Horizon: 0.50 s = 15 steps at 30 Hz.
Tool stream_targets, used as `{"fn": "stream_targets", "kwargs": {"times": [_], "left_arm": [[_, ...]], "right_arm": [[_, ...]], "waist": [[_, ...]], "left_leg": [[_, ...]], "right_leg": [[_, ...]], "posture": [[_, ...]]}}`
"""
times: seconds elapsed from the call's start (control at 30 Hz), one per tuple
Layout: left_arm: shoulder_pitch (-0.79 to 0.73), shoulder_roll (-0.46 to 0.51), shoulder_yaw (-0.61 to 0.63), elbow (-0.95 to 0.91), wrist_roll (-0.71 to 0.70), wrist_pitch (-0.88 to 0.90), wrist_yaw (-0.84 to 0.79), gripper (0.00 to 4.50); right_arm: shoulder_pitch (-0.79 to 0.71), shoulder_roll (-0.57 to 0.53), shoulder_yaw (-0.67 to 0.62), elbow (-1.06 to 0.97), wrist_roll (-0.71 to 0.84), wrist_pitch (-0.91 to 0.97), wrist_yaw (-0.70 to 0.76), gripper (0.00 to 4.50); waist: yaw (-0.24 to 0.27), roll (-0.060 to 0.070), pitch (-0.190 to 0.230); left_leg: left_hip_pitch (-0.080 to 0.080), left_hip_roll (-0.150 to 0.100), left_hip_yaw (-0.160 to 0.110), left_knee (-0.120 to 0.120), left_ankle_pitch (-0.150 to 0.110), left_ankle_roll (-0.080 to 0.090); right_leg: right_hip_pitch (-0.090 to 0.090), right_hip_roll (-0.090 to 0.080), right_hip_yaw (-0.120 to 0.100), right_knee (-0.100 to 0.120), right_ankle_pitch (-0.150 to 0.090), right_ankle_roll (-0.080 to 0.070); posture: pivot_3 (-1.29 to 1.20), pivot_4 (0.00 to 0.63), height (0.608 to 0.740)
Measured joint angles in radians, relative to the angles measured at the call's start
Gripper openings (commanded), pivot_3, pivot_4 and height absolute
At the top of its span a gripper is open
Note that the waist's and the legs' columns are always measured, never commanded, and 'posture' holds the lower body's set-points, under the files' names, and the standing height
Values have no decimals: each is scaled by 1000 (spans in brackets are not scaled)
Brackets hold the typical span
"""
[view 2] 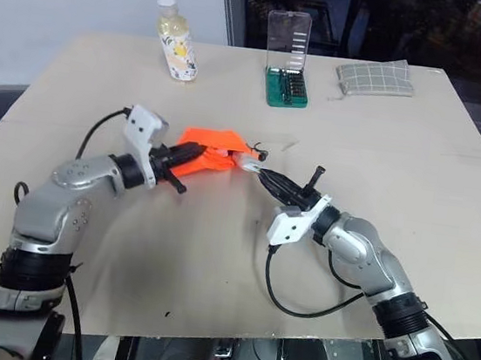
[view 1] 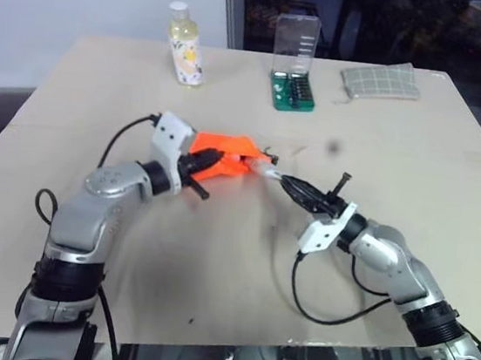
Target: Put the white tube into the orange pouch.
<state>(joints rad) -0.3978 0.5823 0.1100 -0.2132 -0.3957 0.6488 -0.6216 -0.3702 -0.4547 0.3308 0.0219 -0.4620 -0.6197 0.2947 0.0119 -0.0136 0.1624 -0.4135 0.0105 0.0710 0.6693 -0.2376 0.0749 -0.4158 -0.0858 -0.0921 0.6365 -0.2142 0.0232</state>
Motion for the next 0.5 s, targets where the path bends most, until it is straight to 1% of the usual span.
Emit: {"fn": "stream_targets", "kwargs": {"times": [0.13,0.33,0.5], "left_arm": [[-3,10,-1,52,1,-21,-38,0],[12,17,-2,69,0,-24,-79,0],[14,34,-3,138,11,-32,-102,0]], "right_arm": [[-20,4,8,10,-2,-29,2,46],[-108,28,47,230,-46,-46,-2,46],[-199,67,94,404,-104,-47,-11,46]], "waist": [[-1,0,0],[-4,0,1],[-16,-1,1]], "left_leg": [[0,0,0,0,0,0],[0,0,0,0,0,0],[0,0,0,0,0,0]], "right_leg": [[-1,0,0,0,2,-2],[0,0,0,0,1,-3],[0,0,-1,1,2,-3]], "posture": [[0,150,740],[0,150,740],[0,150,740]]}}
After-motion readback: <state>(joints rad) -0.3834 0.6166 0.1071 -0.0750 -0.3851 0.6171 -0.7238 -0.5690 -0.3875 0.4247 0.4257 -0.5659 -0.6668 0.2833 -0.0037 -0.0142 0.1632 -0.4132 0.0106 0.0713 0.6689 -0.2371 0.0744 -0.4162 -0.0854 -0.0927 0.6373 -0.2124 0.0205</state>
